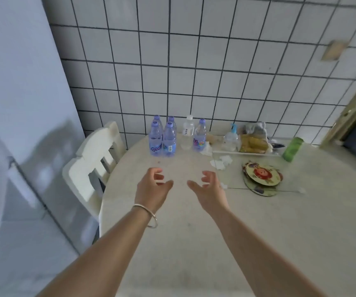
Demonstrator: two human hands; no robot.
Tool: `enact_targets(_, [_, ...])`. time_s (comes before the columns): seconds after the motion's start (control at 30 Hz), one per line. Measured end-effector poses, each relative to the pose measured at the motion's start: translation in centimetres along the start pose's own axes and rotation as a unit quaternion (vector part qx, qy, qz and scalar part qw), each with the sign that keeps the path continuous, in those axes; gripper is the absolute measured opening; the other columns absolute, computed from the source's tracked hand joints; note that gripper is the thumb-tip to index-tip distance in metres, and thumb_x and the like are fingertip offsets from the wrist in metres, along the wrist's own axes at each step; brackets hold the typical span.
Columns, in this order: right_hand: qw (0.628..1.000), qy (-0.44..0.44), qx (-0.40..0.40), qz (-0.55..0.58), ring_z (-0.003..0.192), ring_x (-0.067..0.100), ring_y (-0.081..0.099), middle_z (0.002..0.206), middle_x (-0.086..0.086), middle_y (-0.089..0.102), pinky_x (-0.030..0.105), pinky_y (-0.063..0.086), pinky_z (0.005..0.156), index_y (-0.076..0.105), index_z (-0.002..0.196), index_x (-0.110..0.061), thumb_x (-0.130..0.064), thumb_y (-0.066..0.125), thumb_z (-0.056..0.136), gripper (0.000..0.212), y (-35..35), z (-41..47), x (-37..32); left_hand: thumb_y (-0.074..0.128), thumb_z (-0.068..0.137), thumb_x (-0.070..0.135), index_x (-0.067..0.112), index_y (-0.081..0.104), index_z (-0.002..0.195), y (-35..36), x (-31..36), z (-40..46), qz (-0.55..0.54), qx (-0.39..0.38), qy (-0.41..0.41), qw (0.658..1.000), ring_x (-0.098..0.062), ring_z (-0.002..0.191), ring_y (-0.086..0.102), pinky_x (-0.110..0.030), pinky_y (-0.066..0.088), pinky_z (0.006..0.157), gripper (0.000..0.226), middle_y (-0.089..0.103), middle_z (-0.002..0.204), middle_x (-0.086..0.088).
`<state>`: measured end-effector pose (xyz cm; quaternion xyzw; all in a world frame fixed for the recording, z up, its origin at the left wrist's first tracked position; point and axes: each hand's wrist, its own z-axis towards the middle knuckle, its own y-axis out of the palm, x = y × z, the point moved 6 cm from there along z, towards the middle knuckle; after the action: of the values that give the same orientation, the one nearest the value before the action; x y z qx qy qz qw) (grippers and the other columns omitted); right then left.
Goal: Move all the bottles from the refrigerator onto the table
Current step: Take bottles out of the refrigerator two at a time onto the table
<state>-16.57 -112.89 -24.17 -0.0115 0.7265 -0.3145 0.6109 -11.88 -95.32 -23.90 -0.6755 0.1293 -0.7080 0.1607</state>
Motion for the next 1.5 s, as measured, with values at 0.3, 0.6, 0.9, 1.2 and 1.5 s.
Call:
enact_targets(0.3, [0.993,0.077,0.079,0.034,0.113,0.021,0.055,0.126,0.003,0.054,0.033,0.044,0.094,0.040,0.133,-0.018,-0.041,0.066,0.082,0.062,-2.3,-17.1,2.5,0.070,0.078,0.022,0.010,0.056,0.117,-3.4,-0.1,-13.9,-0.011,-0.074,0.033,0.997,-0.008,0.081,0.052,-0.012,0.030,0.070,0.042,0.064,0.113,-0.005])
enact_targets(0.6, [0.984,0.101,0.140,0.053,0.102,0.016,0.053,0.120,-0.002,0.055,0.027,0.038,0.082,0.043,0.130,-0.022,-0.041,0.067,0.079,0.060,-2.5,-32.9,1.6,0.068,0.081,0.018,0.008,0.056,0.117,-10.9,-0.3,-24.1,-0.015,-0.125,0.076,0.989,-0.012,0.081,0.052,-0.012,0.029,0.068,0.039,0.064,0.114,-0.009])
enact_targets(0.9, [0.995,0.027,0.092,0.031,0.094,0.012,0.053,0.117,-0.002,0.057,0.015,0.035,0.061,0.043,0.129,-0.021,-0.041,0.062,0.084,0.053,2.0,-43.5,-3.5,0.066,0.083,0.025,0.017,0.054,0.115,-21.8,-1.8,-33.9,-0.084,-0.111,0.080,0.987,-0.013,0.088,0.060,-0.018,0.037,0.073,0.036,0.063,0.104,0.000])
enact_targets(1.2, [0.985,-0.136,-0.020,0.104,0.086,0.005,0.059,0.099,-0.011,0.060,0.018,0.045,0.071,0.050,0.106,-0.029,-0.025,0.066,0.083,0.028,17.5,-53.6,-13.6,0.067,0.082,0.020,0.021,0.056,0.108,-41.0,-6.4,-37.2,-0.104,0.065,0.084,0.989,0.005,0.072,0.057,0.001,0.038,0.059,0.029,0.061,0.089,0.010])
enact_targets(1.5, [0.966,-0.236,-0.102,0.039,0.094,0.006,0.057,0.106,-0.012,0.058,0.022,0.044,0.082,0.051,0.116,-0.025,-0.030,0.061,0.086,0.032,33.8,-55.8,-24.3,0.061,0.079,0.037,0.025,0.056,0.106,-58.7,-15.5,-30.8,-0.141,0.152,0.009,0.978,-0.019,0.093,0.067,-0.038,0.051,0.084,0.030,0.063,0.090,0.008])
